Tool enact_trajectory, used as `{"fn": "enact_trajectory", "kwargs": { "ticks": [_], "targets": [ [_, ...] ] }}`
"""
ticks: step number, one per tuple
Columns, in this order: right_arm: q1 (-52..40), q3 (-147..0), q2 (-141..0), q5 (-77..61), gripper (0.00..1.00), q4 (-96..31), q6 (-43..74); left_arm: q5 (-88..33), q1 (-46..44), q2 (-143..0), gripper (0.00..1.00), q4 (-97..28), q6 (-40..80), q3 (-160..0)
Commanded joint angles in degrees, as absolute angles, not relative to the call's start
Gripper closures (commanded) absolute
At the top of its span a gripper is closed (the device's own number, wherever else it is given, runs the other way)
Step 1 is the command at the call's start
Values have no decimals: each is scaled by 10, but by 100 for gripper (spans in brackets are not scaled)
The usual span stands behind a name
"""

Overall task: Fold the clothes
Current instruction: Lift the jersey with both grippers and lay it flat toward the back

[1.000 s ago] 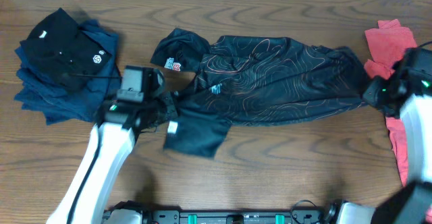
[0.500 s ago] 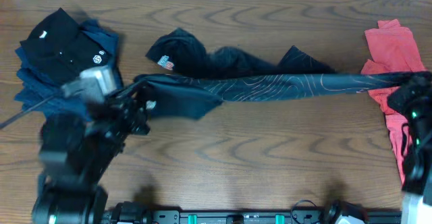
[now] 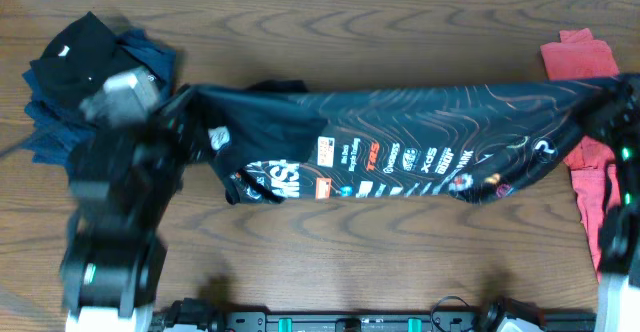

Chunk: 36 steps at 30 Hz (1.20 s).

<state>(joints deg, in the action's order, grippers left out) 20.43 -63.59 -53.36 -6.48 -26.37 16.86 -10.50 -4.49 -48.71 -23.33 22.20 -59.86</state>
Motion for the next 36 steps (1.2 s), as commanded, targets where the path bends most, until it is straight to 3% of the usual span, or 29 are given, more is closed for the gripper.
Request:
{"fn": "enact_trajectory", "kwargs": {
  "ticks": [1, 8, 12, 17, 25, 29, 36],
  "targets": [
    [197, -639, -625, -114, 99, -249, 173, -112, -40, -585, 94, -205, 212, -607],
    [145, -639, -832, -114, 99, -72, 191, -141, -40, -806, 94, 21, 212, -615],
    [132, -672, -899, -96, 99, 63, 282, -139, -39, -889, 94, 178, 217, -662],
    [132, -828, -909, -81, 99, 41, 304, -124, -25, -927, 94, 191, 230, -831],
    [133, -1072, -909, 6, 99, -184, 204, -131, 16, -937, 94, 20, 166, -1095],
    [133, -1091, -909, 28, 99, -270, 187, -204, 26, -934, 94, -99, 165, -1121],
    [133, -1074, -928, 49, 99, -455, 143, -227, 21, -944, 94, -434, 162, -1103]
  ]
}}
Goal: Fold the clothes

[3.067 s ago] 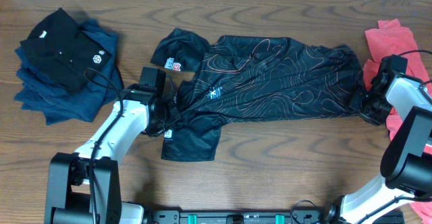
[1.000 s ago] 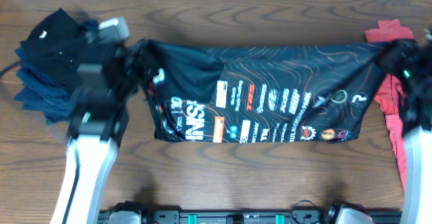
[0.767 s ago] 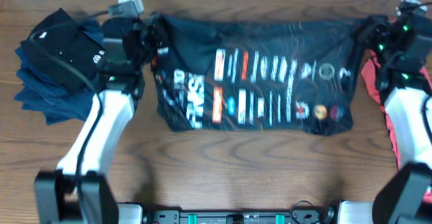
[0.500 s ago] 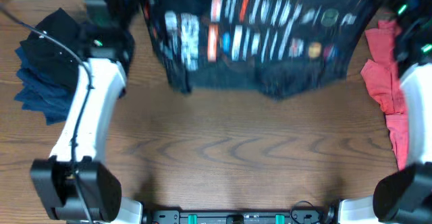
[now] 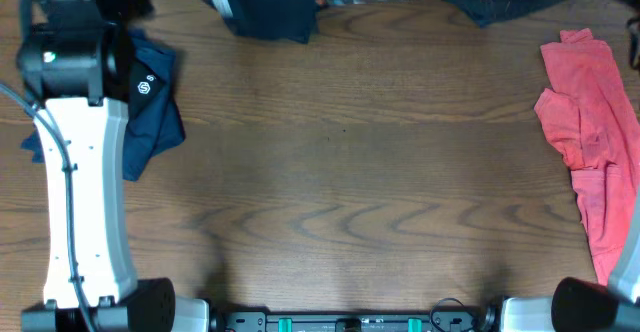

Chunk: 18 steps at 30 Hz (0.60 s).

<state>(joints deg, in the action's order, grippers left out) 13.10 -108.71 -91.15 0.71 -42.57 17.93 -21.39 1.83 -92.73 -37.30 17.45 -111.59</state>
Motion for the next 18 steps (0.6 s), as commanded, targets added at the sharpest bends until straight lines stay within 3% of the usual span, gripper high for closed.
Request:
{"fn": "enact_trajectory", "kwargs": {
  "ticks": [1, 8, 18],
  "targets": [
    [133, -1066, -931, 53, 99, -478, 140, -227, 19, -947, 94, -470, 158, -1099],
    [133, -992, -947, 65, 99, -614, 141, -227, 3, -979, 94, -650, 103, -1031],
    [136, -802, -947, 57, 99, -674, 148, -251, -15, -987, 94, -736, 65, -822]
  ]
}}
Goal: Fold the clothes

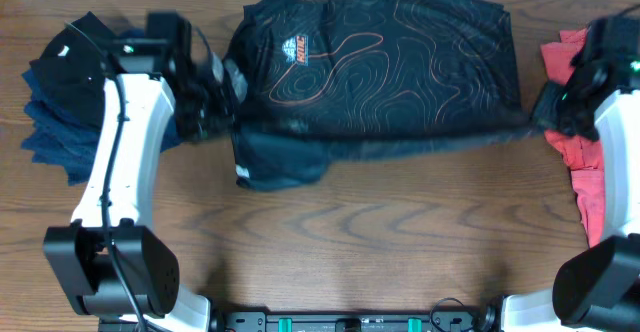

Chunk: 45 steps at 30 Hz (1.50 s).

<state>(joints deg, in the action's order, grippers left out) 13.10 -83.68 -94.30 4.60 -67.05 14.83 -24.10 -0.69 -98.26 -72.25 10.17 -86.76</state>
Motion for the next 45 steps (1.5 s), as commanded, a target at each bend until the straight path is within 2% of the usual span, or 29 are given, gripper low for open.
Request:
{"fn": "enact_trajectory", "kwargs": {
  "ticks": [1, 13, 21, 29, 36, 45],
  "targets": [
    [137, -786, -947, 58, 99, -678, 150, -251, -18, -987, 94, -740, 59, -797],
    [140, -691, -935, 72, 99, -689, 190, -237, -20, -936, 94, -721, 11, -608],
    [144, -657, -858, 117, 99, -688, 249, -234, -20, -824, 94, -728, 39, -595],
    [169, -652, -750, 120, 99, -676, 250, -233, -13, -675, 94, -737, 72, -595],
    [168, -651, -764, 30, 99, -599, 176, -233, 17, -648, 94, -601, 137, -595],
    [168, -651, -875, 12, 99, -469, 175, -233, 17, -782, 94, -450, 158, -595]
  ]
}}
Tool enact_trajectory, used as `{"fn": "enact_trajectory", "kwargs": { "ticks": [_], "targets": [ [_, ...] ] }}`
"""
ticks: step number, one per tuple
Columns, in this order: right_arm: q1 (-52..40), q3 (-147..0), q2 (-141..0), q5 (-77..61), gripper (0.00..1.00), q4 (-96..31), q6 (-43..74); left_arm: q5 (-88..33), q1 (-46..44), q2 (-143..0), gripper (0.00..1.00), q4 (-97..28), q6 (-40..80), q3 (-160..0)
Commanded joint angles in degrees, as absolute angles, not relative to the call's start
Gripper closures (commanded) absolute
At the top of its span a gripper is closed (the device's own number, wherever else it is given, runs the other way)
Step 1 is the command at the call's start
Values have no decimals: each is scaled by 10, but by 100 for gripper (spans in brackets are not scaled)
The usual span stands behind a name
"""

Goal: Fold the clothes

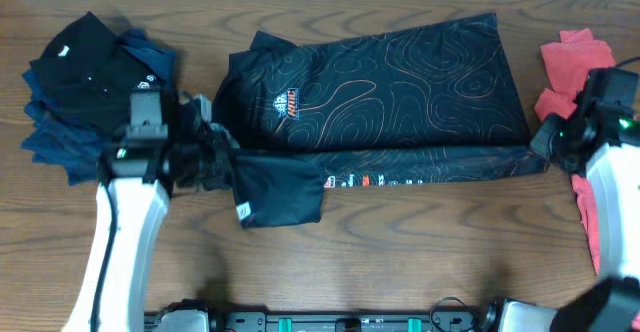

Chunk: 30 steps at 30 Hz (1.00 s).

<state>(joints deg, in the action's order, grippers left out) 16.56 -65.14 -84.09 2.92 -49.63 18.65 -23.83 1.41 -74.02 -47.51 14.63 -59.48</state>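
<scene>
A black jersey (400,82) with orange contour lines lies spread across the back half of the table, crest side up. A narrow strip with sponsor logos (400,179) shows along its near edge, pulled straight between my two grippers. My left gripper (213,160) is shut on the jersey's left edge, just above a sleeve (280,187) that lies toward the front. At the jersey's near right corner my right gripper (546,140) is shut on the cloth.
A pile of dark blue and black clothes (80,82) sits at the back left, close behind my left arm. A red garment (570,67) lies along the right edge, partly under my right arm. Bare wooden table (400,262) lies in front of the jersey.
Both grippers now sit nearer the front of the table, and the jersey's near edge has come with them. A logo strip now shows along that edge.
First the jersey hung stretched between both grippers, logo side showing. Then it was at the far edge of view, with the table bare. Then it lay at the back with the contour side up, and now its near edge sits further forward.
</scene>
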Motion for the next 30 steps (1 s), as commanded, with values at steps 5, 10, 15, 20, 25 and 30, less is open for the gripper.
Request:
{"fn": "enact_trajectory", "kwargs": {
  "ticks": [5, 10, 15, 20, 25, 30],
  "targets": [
    [163, -651, -944, -43, 99, -369, 171, -234, 17, -863, 94, -338, 158, -595],
    [151, -651, -996, -50, 99, -290, 171, -234, 17, -925, 94, -263, 167, -595],
    [148, -651, -1029, -50, 99, -240, 171, -234, 17, -971, 94, -206, 168, -595],
    [143, -651, -1050, -50, 87, -226, 171, -234, 17, -990, 87, -182, 168, -595],
    [139, -651, -1051, -50, 64, -240, 171, -234, 17, -989, 43, -179, 168, -595],
    [139, -651, -1051, -44, 62, -272, 171, -250, 17, -973, 42, -205, 168, -595]
  ]
}}
